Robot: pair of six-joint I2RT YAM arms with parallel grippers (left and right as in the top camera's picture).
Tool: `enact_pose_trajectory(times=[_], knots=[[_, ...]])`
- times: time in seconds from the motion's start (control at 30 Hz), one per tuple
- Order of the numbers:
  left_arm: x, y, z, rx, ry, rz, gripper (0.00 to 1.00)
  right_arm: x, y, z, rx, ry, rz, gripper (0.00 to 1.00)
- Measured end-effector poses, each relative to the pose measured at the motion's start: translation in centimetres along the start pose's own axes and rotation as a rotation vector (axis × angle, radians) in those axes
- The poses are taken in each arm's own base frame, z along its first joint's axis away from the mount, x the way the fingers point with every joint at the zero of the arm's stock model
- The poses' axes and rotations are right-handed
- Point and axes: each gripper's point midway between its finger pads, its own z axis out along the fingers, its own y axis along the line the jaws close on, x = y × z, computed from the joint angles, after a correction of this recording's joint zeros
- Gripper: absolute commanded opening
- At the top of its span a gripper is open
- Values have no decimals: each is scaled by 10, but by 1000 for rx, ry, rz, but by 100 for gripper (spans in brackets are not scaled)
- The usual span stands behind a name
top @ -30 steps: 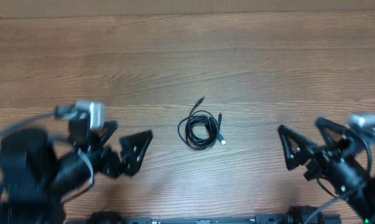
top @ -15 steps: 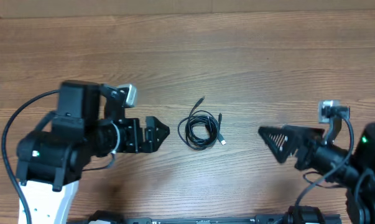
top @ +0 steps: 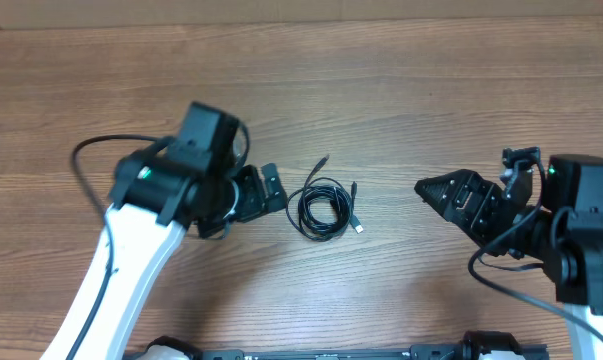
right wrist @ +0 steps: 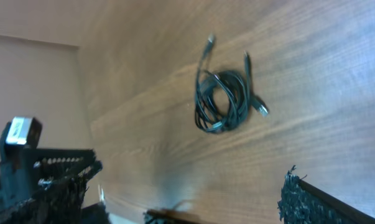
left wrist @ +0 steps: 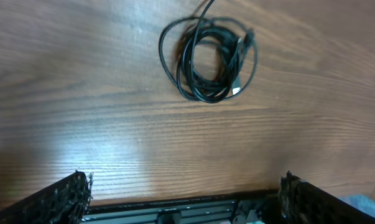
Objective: Untangle cables
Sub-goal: 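Move the left gripper down onto the coiled black cable, then grasp the cable coil with the left gripper and lift it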
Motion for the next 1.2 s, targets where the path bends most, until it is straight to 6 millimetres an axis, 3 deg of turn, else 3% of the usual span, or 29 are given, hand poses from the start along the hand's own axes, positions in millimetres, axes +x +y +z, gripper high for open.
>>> enact_pose_trajectory(times=[0.27,0.43,0.6,1.0,1.2], knots=[[-13,-7,60,-50,137,-23,93,4,-18,19,69,118,105,100],[-7,-17,94,-79,198,21,92,5,-26,27,97,160,143,100],[-1,-27,125,-93,237,63,82,4,-28,30,107,177,154,100],[1,-16,171,-156,316,-1,70,4,-28,30,106,180,140,100],[3,-14,179,-167,340,-36,67,4,-29,30,106,180,135,100]])
